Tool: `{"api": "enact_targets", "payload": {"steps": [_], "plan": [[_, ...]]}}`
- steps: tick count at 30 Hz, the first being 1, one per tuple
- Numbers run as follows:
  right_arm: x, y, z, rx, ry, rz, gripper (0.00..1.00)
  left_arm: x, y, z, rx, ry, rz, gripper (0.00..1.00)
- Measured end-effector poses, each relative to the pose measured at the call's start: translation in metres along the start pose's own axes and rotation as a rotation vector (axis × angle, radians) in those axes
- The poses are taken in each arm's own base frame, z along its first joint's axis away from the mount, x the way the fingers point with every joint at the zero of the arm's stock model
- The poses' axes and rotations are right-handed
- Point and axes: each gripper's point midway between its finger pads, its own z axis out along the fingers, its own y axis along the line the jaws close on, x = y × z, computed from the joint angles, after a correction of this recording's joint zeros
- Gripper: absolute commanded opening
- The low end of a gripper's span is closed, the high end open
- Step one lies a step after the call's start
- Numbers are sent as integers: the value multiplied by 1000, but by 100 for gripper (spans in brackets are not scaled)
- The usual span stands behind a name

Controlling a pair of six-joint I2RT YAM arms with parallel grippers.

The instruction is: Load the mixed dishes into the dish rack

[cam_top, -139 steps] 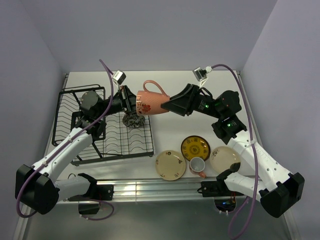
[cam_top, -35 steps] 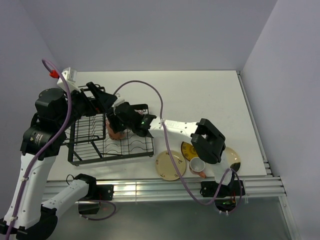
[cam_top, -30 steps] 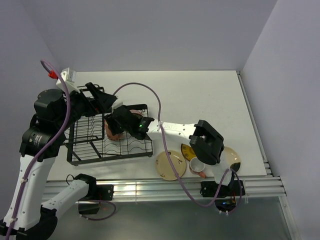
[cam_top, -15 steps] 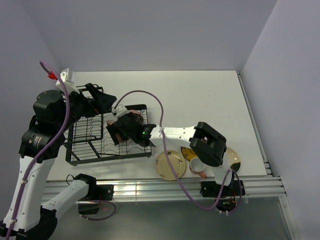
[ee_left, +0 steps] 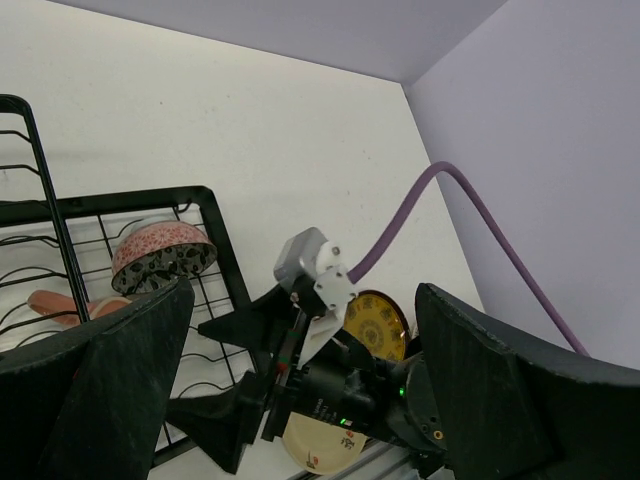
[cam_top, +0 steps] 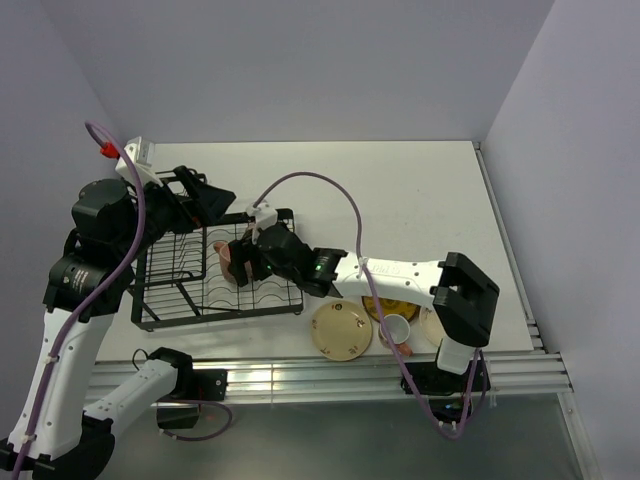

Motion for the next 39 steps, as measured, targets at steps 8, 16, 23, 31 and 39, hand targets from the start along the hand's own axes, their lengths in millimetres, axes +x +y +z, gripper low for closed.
{"api": "enact_targets", "payload": {"steps": [8,16,23,31,39], "plan": [[12,-18,-2,116,40,83,0,1,-1,0,8,5,-1,99],[38,-38,11,226,109,108,0,1,-1,0,8,5,0,99],[50,-45,34,270,144,120,0,1,-2,-1,10,3,1,99],[55,-46,70,280,171,99,0,1,-2,-1,10,4,1,99],[40,-10,91,80,140,118,0,1,-2,-2,11,2,1,99]]}}
